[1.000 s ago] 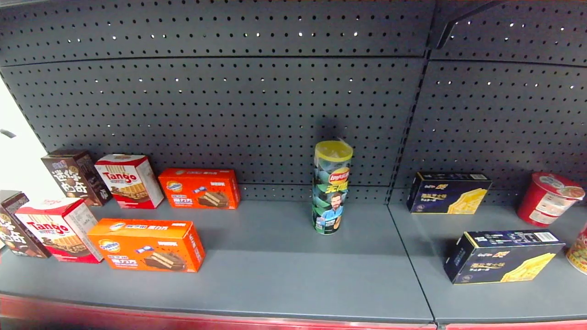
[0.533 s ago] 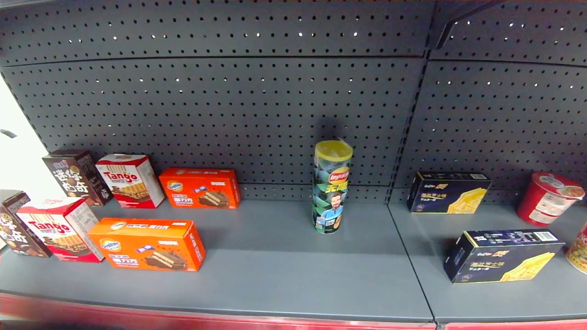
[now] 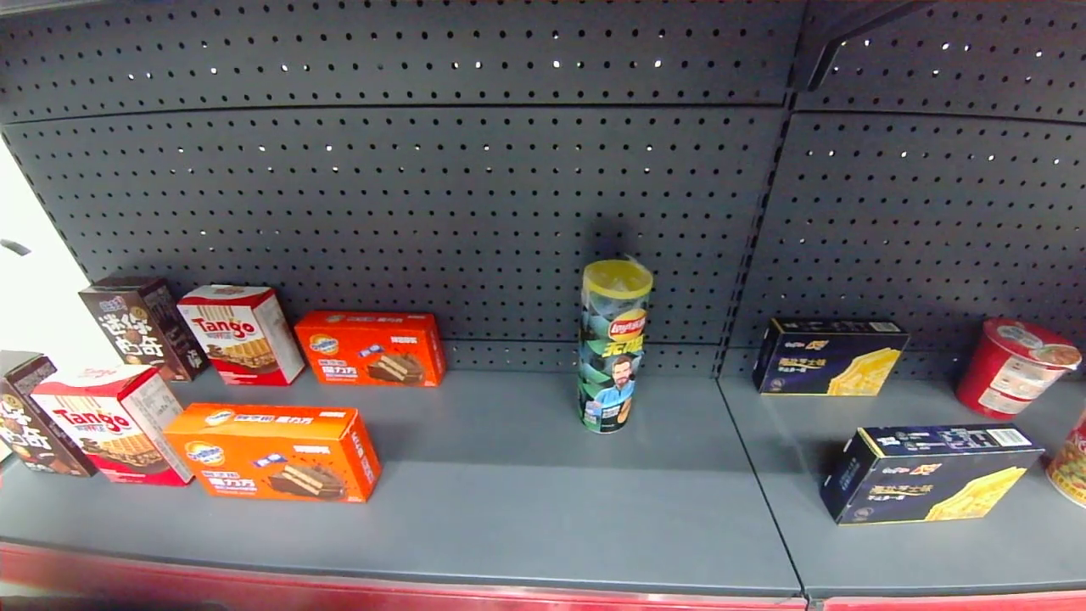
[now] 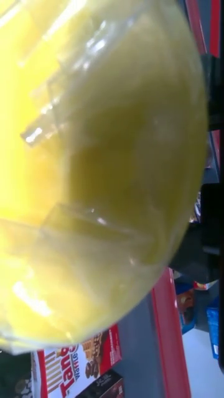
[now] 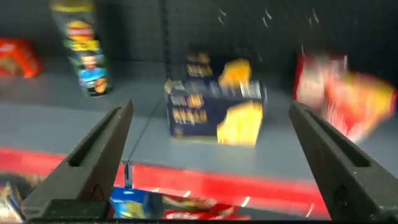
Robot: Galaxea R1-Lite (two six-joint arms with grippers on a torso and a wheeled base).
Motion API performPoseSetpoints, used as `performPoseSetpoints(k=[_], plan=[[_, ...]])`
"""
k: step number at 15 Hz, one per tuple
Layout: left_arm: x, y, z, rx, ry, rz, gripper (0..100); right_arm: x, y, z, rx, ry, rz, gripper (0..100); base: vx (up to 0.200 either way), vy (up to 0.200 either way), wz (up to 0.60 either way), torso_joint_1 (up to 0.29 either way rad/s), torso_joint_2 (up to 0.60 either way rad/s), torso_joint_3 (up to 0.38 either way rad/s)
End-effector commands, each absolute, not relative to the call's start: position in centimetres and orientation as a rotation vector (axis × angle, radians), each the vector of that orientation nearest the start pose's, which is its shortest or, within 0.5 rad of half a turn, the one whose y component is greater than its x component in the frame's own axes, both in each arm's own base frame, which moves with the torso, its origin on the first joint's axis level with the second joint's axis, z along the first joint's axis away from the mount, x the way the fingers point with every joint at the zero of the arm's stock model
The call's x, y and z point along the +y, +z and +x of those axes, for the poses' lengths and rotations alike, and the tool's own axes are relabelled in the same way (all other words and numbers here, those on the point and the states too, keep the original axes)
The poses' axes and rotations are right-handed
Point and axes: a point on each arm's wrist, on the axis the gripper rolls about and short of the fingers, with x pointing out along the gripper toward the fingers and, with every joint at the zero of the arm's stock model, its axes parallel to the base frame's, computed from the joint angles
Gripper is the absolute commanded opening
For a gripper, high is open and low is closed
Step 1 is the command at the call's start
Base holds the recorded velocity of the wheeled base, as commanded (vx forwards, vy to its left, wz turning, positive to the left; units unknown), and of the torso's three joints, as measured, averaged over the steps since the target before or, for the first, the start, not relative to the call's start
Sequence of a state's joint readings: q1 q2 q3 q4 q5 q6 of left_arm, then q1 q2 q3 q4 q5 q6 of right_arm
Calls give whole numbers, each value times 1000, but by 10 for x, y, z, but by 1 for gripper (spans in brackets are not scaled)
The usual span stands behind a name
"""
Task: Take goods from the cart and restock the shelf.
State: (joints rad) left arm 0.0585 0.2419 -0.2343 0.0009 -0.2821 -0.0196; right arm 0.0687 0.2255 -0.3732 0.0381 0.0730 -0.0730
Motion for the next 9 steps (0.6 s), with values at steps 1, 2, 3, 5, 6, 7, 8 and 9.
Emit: performPoseSetpoints(k=[1, 2, 3, 5, 6, 7, 8, 9], plan=[[-7, 145, -13, 19, -225, -23, 0, 5, 216, 5, 4, 353, -142, 100, 0, 0, 0, 0, 0, 0], [-7, 145, -13, 17, -225, -22, 0, 7, 215, 11, 29, 448, -131, 100, 0, 0, 0, 0, 0, 0], [-7, 146, -13, 14, -225, -22, 0, 10, 220, 16, 51, 517, -103, 100, 0, 0, 0, 0, 0, 0], [-7, 147, -14, 8, -225, -21, 0, 16, 232, 29, 82, 576, -71, 100, 0, 0, 0, 0, 0, 0], [-7, 147, -14, 7, -227, -21, 0, 25, 241, 43, 122, 663, -48, 100, 0, 0, 0, 0, 0, 0], [-7, 147, -14, 7, -229, -21, 0, 29, 244, 49, 139, 721, -47, 100, 0, 0, 0, 0, 0, 0], [-7, 148, -13, 10, -232, -21, 0, 35, 243, 58, 178, 758, -48, 100, 0, 0, 0, 0, 0, 0], [-7, 148, -13, 11, -232, -21, 0, 40, 242, 68, 205, 784, -50, 100, 0, 0, 0, 0, 0, 0]])
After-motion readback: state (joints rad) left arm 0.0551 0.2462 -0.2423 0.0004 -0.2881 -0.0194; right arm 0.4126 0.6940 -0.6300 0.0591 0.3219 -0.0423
